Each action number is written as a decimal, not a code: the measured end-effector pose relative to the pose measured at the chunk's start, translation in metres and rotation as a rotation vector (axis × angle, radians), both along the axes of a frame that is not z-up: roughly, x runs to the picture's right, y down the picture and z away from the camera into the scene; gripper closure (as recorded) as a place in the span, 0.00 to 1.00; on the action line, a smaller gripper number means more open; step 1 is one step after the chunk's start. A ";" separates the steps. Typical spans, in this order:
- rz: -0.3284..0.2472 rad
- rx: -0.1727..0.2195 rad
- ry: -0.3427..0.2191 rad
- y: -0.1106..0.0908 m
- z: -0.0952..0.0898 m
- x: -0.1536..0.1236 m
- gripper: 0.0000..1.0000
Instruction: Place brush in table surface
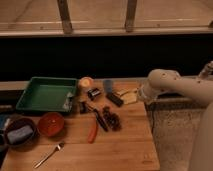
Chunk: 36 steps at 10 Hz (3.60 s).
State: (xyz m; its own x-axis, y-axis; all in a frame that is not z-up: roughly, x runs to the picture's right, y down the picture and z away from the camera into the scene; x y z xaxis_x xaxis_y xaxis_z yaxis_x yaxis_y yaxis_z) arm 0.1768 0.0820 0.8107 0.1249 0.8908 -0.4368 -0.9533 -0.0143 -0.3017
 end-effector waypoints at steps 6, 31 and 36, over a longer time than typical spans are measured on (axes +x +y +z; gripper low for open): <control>0.000 0.000 0.000 0.000 0.000 0.000 0.20; -0.614 0.077 -0.230 -0.012 0.008 -0.160 0.20; -0.622 0.059 -0.248 -0.007 0.019 -0.160 0.20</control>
State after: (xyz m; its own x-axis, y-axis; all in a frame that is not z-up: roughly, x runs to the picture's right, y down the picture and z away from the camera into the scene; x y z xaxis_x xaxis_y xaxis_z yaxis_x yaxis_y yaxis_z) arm 0.0166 0.0749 0.8296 0.7129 0.6420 -0.2821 -0.6812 0.5385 -0.4959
